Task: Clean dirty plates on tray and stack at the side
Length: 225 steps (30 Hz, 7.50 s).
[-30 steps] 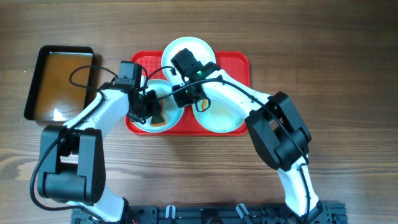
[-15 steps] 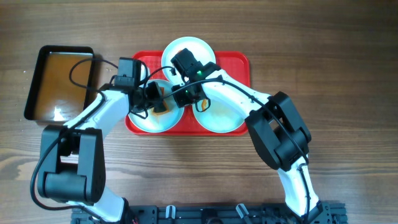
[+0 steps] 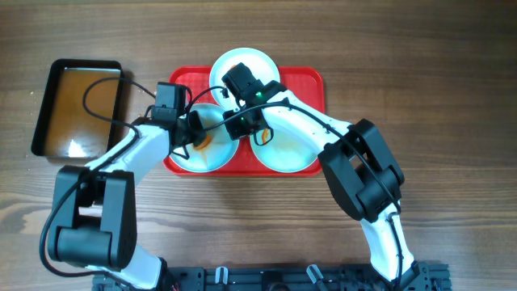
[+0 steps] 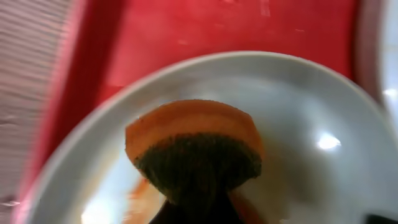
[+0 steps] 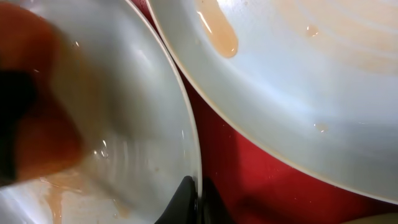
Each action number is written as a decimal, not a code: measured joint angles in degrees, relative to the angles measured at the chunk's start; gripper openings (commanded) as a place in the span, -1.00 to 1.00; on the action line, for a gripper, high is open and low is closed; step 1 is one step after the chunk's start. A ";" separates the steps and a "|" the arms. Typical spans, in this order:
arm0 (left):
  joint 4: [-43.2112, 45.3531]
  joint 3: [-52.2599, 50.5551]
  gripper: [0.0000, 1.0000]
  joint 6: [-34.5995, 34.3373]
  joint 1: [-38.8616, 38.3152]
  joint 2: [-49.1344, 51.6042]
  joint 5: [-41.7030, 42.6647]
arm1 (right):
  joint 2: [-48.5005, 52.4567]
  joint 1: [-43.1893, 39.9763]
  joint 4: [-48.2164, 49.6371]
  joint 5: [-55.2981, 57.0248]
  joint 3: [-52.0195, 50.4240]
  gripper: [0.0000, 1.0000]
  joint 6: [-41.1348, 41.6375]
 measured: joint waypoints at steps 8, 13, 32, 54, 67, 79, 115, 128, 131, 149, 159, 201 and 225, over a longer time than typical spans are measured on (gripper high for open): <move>-8.87 0.46 -0.92 1.60 -0.04 -2.05 -12.33 | 0.00 0.00 0.13 -0.09 0.00 -0.91 0.00; -10.49 0.50 -0.92 1.92 0.04 -7.48 -11.10 | 0.00 0.07 0.04 -0.20 0.00 -0.91 0.00; -7.13 2.71 -0.92 -1.46 0.20 1.18 7.76 | 0.00 0.00 0.04 0.04 0.00 -0.91 0.00; -15.17 3.13 -0.92 -1.90 6.23 -24.63 -20.28 | -0.17 0.24 -1.79 2.14 0.79 -0.91 -2.64; -13.49 3.30 -0.92 -4.76 33.20 -25.81 15.26 | -16.48 7.78 1.70 35.36 1.46 -0.91 -17.31; -13.46 3.30 -0.92 -4.76 33.46 -25.81 17.81 | -16.68 20.85 26.64 69.75 1.51 -0.91 -56.11; -13.46 3.28 -0.92 -4.79 33.46 -25.81 18.03 | -16.72 -47.28 -7.87 -7.23 -0.48 -0.91 -1.20; -13.46 3.30 -0.92 -4.76 33.46 -25.81 18.05 | -16.70 -56.19 -0.44 0.22 -13.51 0.14 1.42; -13.44 3.30 -0.92 -4.79 33.46 -25.81 18.03 | -16.70 -55.84 -0.48 -10.38 -13.51 0.13 -0.96; -13.20 3.30 -0.92 -4.79 33.46 -19.82 18.21 | -15.41 -17.66 14.14 -3.26 -11.87 0.60 1.07; -11.52 3.30 -0.92 -4.74 33.46 -19.71 18.43 | -5.90 -17.53 12.57 1.42 -6.27 0.21 1.64; -11.76 3.30 -0.92 -0.59 11.61 -13.38 23.80 | -0.81 -2.99 10.29 -3.63 -4.79 -0.92 0.33; -6.29 6.56 -0.92 -7.41 0.28 4.68 10.58 | -0.81 -2.99 9.22 -3.58 -4.48 -0.91 0.13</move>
